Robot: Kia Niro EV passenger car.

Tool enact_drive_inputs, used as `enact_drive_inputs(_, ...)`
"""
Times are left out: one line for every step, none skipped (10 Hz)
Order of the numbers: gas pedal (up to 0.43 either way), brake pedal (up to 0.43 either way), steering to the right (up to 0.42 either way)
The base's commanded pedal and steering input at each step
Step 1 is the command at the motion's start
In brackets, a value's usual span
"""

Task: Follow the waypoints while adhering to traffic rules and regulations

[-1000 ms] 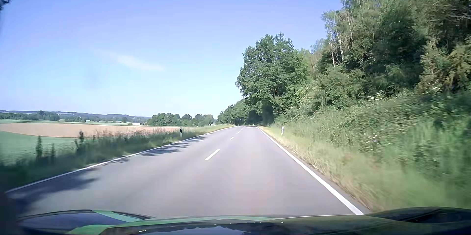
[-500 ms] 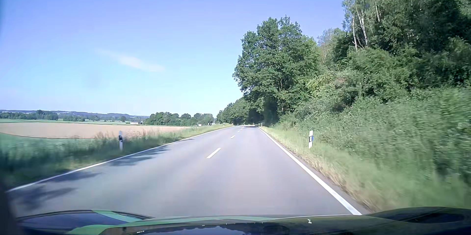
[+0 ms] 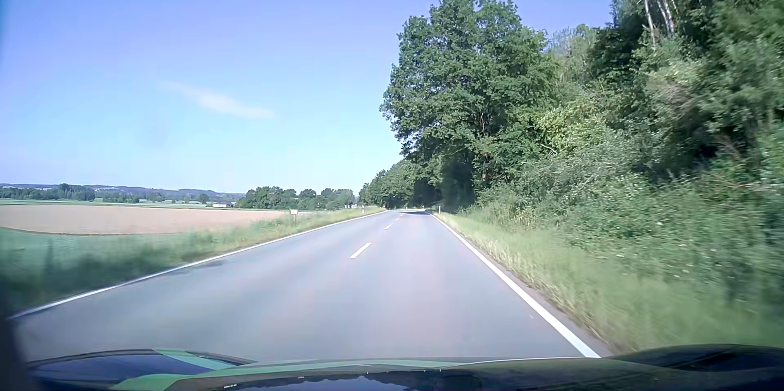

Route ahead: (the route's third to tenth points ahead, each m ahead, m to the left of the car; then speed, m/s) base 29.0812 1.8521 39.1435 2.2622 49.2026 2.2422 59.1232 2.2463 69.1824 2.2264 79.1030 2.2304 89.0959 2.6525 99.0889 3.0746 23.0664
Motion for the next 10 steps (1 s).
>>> enact_drive_inputs(0.228,0.000,0.000)
enact_drive_inputs(0.228,0.000,0.000)
enact_drive_inputs(0.228,0.000,0.000)
enact_drive_inputs(0.228,0.000,0.000)
enact_drive_inputs(0.228,0.000,0.000)
enact_drive_inputs(0.220,0.000,0.000)
enact_drive_inputs(0.220,0.000,0.000)
enact_drive_inputs(0.220,0.000,0.000)
enact_drive_inputs(0.209,0.000,0.000)
enact_drive_inputs(0.177,0.000,-0.001)
